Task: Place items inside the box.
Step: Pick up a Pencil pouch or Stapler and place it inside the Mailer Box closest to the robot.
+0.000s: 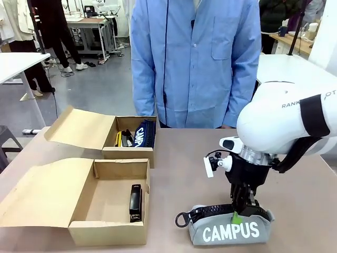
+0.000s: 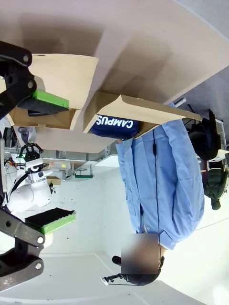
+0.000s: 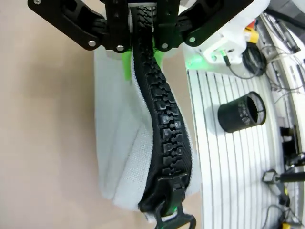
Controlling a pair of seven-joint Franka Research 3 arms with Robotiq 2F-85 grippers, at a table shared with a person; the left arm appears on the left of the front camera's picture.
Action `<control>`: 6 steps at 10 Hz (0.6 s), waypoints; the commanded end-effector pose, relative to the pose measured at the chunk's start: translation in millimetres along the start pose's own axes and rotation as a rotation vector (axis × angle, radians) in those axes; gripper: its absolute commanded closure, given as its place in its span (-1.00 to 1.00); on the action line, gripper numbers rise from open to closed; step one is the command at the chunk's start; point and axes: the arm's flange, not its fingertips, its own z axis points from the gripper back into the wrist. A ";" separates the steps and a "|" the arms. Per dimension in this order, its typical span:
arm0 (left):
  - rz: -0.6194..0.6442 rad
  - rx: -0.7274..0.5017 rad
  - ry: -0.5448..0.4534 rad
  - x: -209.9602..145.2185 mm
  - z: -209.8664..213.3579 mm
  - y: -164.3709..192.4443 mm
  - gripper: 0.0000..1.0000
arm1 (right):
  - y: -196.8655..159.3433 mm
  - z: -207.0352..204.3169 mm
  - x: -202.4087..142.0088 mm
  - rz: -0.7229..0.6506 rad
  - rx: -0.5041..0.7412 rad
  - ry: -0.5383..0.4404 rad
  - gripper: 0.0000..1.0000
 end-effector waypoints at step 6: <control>-0.018 -0.026 -0.009 -2.3 -0.5 0.3 -1.00 | 64.4 85.1 -38.4 -0.738 -0.089 -0.274 1.00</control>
